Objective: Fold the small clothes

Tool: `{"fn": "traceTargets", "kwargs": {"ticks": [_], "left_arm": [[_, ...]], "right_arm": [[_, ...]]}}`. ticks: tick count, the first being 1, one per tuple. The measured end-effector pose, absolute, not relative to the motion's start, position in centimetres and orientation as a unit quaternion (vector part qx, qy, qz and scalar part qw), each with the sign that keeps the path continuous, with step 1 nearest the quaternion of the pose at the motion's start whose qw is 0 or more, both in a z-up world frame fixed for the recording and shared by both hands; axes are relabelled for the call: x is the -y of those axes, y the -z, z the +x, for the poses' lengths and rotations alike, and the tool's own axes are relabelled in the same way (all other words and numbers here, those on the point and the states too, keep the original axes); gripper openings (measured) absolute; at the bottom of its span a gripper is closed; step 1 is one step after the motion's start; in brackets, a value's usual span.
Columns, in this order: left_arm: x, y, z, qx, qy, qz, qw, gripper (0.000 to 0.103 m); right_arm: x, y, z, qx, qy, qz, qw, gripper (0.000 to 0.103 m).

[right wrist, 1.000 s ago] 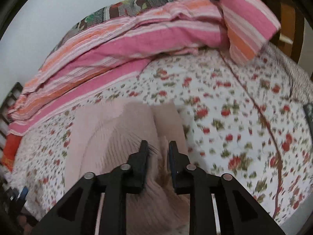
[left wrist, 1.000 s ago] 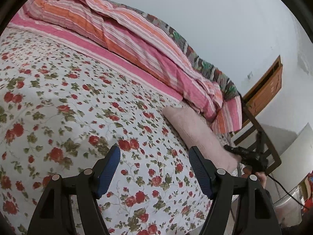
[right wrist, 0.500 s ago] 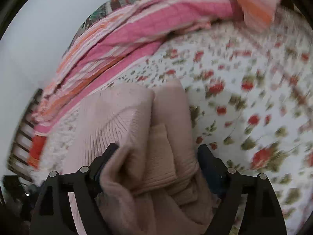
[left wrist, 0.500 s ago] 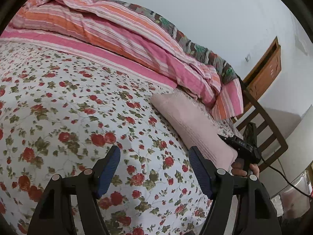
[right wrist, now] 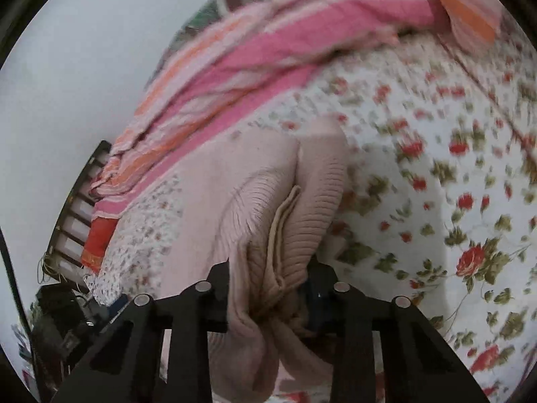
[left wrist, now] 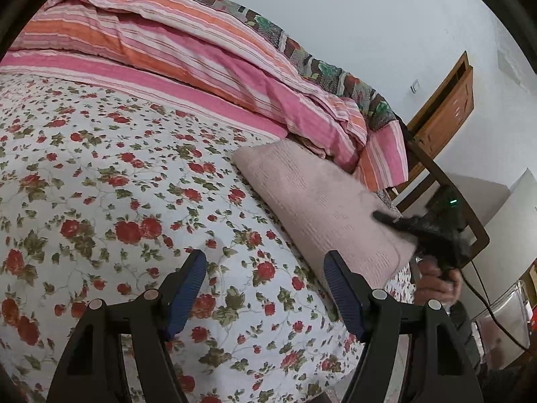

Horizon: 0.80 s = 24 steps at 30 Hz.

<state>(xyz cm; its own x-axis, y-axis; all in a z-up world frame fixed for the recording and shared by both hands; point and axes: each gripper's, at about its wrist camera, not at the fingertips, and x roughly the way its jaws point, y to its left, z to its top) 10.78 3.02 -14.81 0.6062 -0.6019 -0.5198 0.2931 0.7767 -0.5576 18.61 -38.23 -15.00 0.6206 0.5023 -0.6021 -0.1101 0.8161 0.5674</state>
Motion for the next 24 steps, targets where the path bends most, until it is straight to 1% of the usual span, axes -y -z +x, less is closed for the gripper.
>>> {"fn": "traceTargets", "kwargs": {"ticks": [2, 6, 13, 17, 21, 24], "left_arm": [[-3.5, 14.9, 10.8, -0.361, 0.256, -0.219, 0.870, 0.070], [-4.7, 15.4, 10.9, -0.357, 0.256, -0.241, 0.865, 0.070], [-6.5, 15.7, 10.9, -0.344, 0.259, -0.266, 0.863, 0.070], [-7.8, 15.5, 11.0, -0.339, 0.250, -0.274, 0.865, 0.070], [-8.8, 14.9, 11.0, -0.332, 0.239, -0.264, 0.874, 0.070], [-9.1, 14.9, 11.1, -0.331, 0.229, -0.243, 0.882, 0.070]], "right_arm": [[36.6, 12.6, 18.0, -0.375, -0.177, 0.240, 0.878, 0.030], [33.0, 9.4, 18.1, -0.359, -0.167, 0.227, 0.890, 0.029], [26.2, 5.4, 19.1, -0.345, -0.168, 0.194, 0.903, 0.029], [23.0, 3.8, 20.7, -0.343, -0.183, 0.198, 0.900, 0.028], [20.8, 3.2, 22.9, -0.328, -0.222, 0.240, 0.887, 0.028], [21.3, 5.4, 24.0, -0.298, -0.271, 0.315, 0.860, 0.028]]}}
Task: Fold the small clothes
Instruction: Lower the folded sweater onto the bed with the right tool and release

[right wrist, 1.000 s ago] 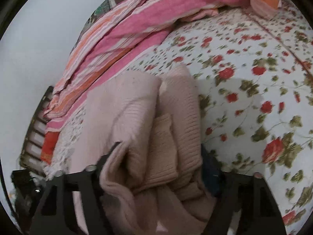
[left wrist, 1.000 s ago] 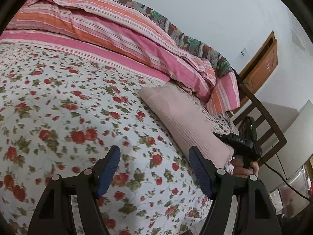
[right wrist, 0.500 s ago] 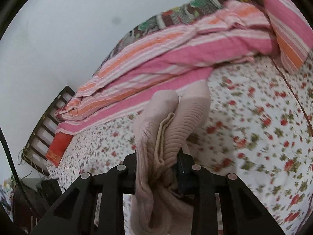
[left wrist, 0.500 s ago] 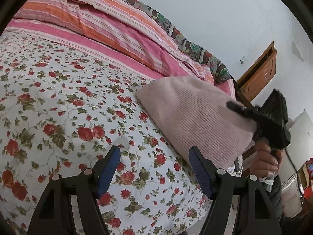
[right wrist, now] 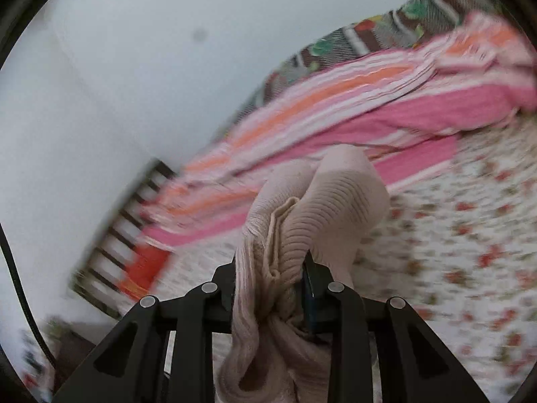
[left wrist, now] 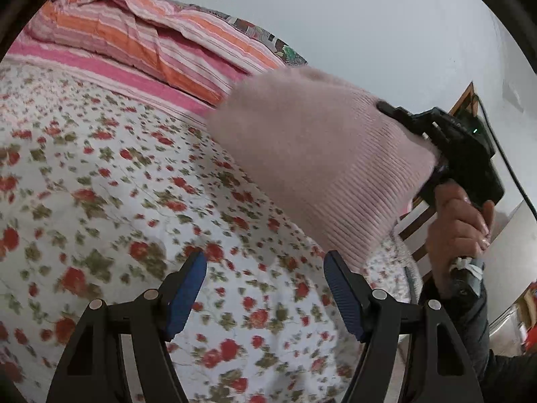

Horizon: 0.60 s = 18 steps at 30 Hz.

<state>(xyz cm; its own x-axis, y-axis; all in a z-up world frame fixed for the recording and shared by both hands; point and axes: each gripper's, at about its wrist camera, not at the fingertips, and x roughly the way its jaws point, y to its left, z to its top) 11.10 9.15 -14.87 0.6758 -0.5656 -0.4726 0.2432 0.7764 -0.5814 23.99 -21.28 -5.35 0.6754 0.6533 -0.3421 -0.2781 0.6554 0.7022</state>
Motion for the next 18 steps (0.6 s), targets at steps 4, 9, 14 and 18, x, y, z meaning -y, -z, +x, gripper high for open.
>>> {"fn": "traceTargets", "kwargs": {"ticks": [4, 9, 14, 18], "left_arm": [[-8.9, 15.6, 11.2, -0.341, 0.222, -0.217, 0.887, 0.070], [-7.3, 16.9, 11.6, -0.362, 0.238, -0.192, 0.880, 0.070], [-3.9, 17.6, 11.4, -0.376, 0.254, -0.148, 0.879, 0.069], [-1.1, 18.1, 11.3, -0.384, 0.235, -0.110, 0.886, 0.060]], "right_arm": [[24.4, 13.1, 25.0, -0.335, -0.229, 0.364, 0.839, 0.028], [28.5, 20.2, 24.6, -0.397, -0.138, 0.344, 0.839, 0.039], [29.1, 17.1, 22.5, -0.371, -0.148, 0.271, 0.876, 0.041], [29.1, 15.3, 20.9, -0.354, -0.156, 0.226, 0.894, 0.041]]}}
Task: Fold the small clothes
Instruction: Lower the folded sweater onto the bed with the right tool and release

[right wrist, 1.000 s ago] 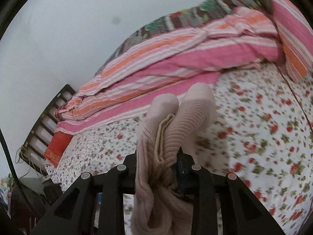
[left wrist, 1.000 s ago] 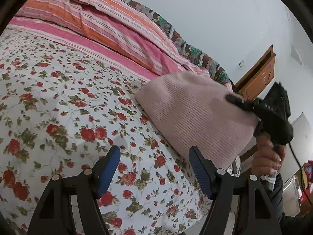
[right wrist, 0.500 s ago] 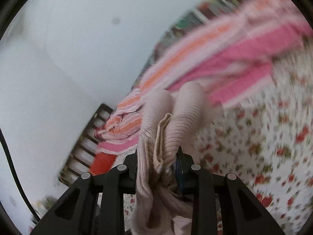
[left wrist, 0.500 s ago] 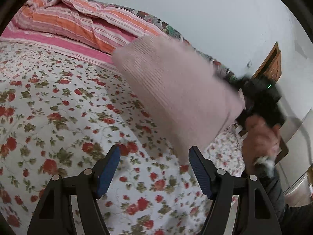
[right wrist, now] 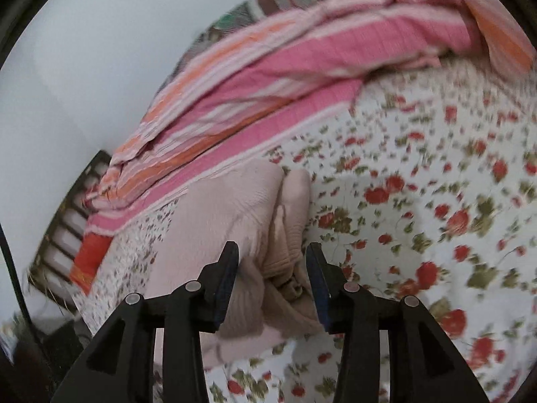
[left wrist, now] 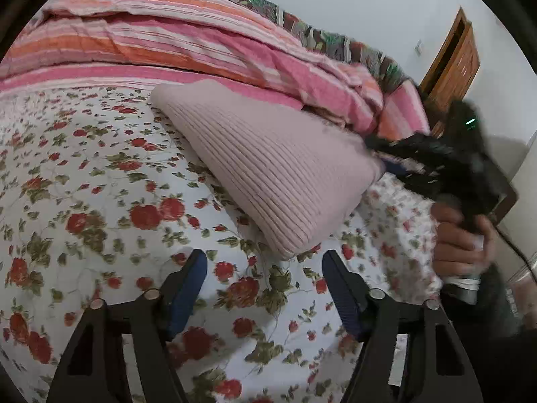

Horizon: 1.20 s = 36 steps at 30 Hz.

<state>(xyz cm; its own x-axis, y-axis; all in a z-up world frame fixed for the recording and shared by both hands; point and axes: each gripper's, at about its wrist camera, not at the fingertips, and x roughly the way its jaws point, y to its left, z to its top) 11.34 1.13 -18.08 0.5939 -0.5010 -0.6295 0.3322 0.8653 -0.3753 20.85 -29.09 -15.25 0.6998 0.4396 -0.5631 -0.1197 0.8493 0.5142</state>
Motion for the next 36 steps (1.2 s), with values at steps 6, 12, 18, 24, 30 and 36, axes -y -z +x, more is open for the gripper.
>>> {"fn": "traceTargets", "kwargs": {"ticks": [6, 12, 18, 24, 30, 36], "left_arm": [[0.6, 18.1, 11.9, -0.390, 0.231, -0.089, 0.887, 0.011], [-3.6, 16.7, 12.1, -0.359, 0.211, -0.131, 0.900, 0.008], [-6.8, 18.1, 13.4, -0.386, 0.191, -0.169, 0.887, 0.008], [-5.4, 18.1, 13.5, -0.388, 0.182, -0.138, 0.893, 0.009], [-6.0, 18.3, 13.3, -0.384, 0.199, -0.151, 0.889, 0.009], [-5.6, 17.9, 12.8, -0.376, 0.218, -0.150, 0.888, 0.012]], "right_arm": [[28.1, 14.0, 18.4, -0.341, -0.178, 0.177, 0.906, 0.042], [27.1, 14.7, 18.7, -0.353, -0.184, 0.192, 0.897, 0.042], [23.8, 15.1, 19.2, -0.354, -0.208, 0.178, 0.894, 0.042], [22.2, 16.4, 22.6, -0.375, -0.179, 0.182, 0.891, 0.029], [23.3, 13.1, 19.6, -0.281, -0.231, 0.156, 0.918, 0.012], [24.1, 18.5, 21.3, -0.366, -0.157, 0.150, 0.905, 0.012]]}}
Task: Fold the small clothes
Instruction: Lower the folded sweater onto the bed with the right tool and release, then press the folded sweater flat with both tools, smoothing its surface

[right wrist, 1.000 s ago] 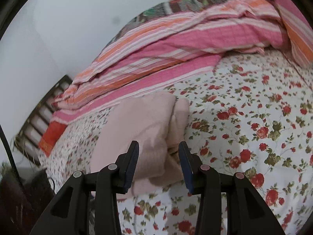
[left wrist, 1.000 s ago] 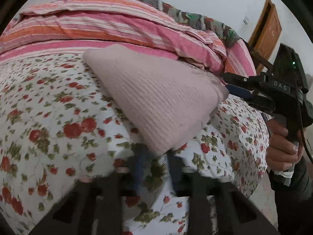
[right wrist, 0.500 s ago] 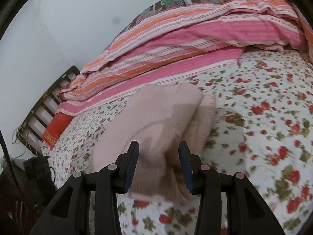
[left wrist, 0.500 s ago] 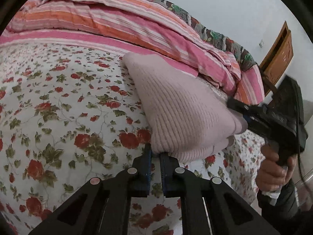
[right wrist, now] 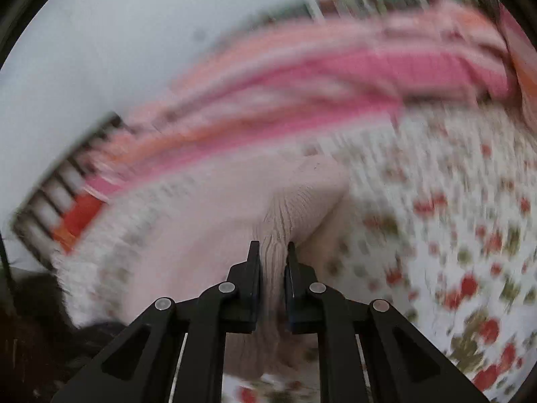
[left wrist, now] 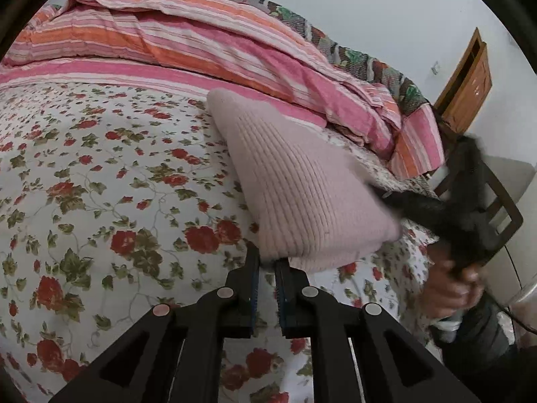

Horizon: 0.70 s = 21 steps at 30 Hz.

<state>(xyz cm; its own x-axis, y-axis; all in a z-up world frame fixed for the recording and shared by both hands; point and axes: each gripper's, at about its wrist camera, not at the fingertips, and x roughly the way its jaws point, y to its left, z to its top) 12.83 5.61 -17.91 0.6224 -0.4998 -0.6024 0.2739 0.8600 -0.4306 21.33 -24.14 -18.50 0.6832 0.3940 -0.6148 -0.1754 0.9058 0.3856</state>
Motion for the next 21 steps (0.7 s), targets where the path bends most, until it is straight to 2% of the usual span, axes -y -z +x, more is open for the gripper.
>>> {"fn": "traceTargets", "kwargs": {"ticks": [2, 5, 7, 9, 11, 15, 19, 21], "left_arm": [[-6.1, 17.6, 12.2, -0.375, 0.217, -0.150, 0.889, 0.016], [-7.4, 16.7, 10.7, -0.358, 0.215, -0.149, 0.896, 0.028], [-8.3, 16.0, 10.1, -0.342, 0.212, -0.155, 0.902, 0.039], [-8.3, 14.8, 10.6, -0.324, 0.207, -0.153, 0.910, 0.045], [-7.0, 13.6, 12.5, -0.321, 0.202, -0.132, 0.916, 0.045], [-3.0, 11.7, 17.6, -0.320, 0.194, -0.094, 0.923, 0.045], [0.2, 14.1, 19.9, -0.367, 0.165, -0.034, 0.915, 0.043], [0.8, 15.6, 19.0, -0.350, 0.160, -0.010, 0.923, 0.044]], "right_arm": [[24.2, 18.4, 20.7, -0.353, -0.156, 0.138, 0.912, 0.013], [23.5, 17.2, 20.2, -0.356, -0.143, 0.087, 0.919, 0.021], [23.5, 16.0, 19.6, -0.339, -0.143, 0.069, 0.927, 0.025], [23.7, 14.7, 18.8, -0.315, -0.146, 0.066, 0.936, 0.028], [23.2, 13.5, 18.7, -0.296, -0.158, 0.068, 0.940, 0.032], [20.4, 13.4, 19.8, -0.293, -0.186, 0.042, 0.937, 0.033], [20.0, 16.9, 21.0, -0.333, -0.165, 0.023, 0.928, 0.030], [20.8, 18.3, 20.5, -0.327, -0.166, 0.030, 0.930, 0.030]]}}
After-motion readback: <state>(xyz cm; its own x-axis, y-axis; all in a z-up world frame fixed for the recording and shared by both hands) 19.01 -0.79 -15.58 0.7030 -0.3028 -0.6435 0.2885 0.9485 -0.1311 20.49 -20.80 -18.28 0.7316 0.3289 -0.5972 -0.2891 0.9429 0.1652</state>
